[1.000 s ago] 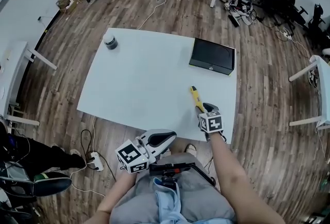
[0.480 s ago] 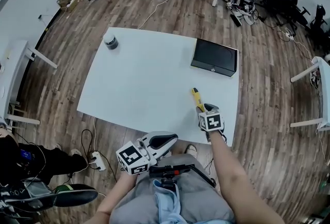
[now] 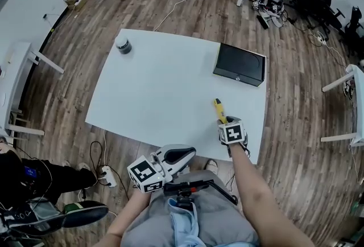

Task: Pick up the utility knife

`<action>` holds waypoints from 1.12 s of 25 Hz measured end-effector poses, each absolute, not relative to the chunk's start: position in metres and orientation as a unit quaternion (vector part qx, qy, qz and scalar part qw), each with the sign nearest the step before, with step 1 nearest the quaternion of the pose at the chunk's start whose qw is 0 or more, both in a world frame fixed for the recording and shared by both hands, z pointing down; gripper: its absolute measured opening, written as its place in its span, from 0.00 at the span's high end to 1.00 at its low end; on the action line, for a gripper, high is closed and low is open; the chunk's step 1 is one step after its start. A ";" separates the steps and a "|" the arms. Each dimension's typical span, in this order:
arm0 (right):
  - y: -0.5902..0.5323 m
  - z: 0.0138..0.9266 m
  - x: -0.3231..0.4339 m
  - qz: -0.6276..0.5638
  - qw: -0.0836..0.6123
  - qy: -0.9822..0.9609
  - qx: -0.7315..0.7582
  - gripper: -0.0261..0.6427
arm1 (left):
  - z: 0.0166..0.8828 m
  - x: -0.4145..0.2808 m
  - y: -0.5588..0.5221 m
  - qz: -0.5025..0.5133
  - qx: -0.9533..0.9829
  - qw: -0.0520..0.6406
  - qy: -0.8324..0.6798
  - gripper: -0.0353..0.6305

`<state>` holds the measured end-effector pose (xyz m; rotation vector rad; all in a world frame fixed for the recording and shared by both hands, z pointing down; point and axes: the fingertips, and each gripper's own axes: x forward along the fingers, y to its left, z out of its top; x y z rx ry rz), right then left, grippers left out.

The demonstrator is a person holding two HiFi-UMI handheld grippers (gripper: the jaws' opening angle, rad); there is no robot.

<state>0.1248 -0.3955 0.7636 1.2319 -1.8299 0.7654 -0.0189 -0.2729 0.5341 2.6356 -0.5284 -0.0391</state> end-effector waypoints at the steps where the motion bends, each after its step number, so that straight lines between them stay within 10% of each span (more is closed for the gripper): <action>1: -0.395 0.764 0.125 0.301 0.391 -0.721 0.485 0.76 | 0.534 -0.019 -0.273 -0.015 0.955 0.225 -0.192 0.92; 28: -0.394 0.761 0.125 0.301 0.377 -0.724 0.494 0.77 | 0.527 -0.023 -0.267 -0.010 0.952 0.238 -0.190 0.92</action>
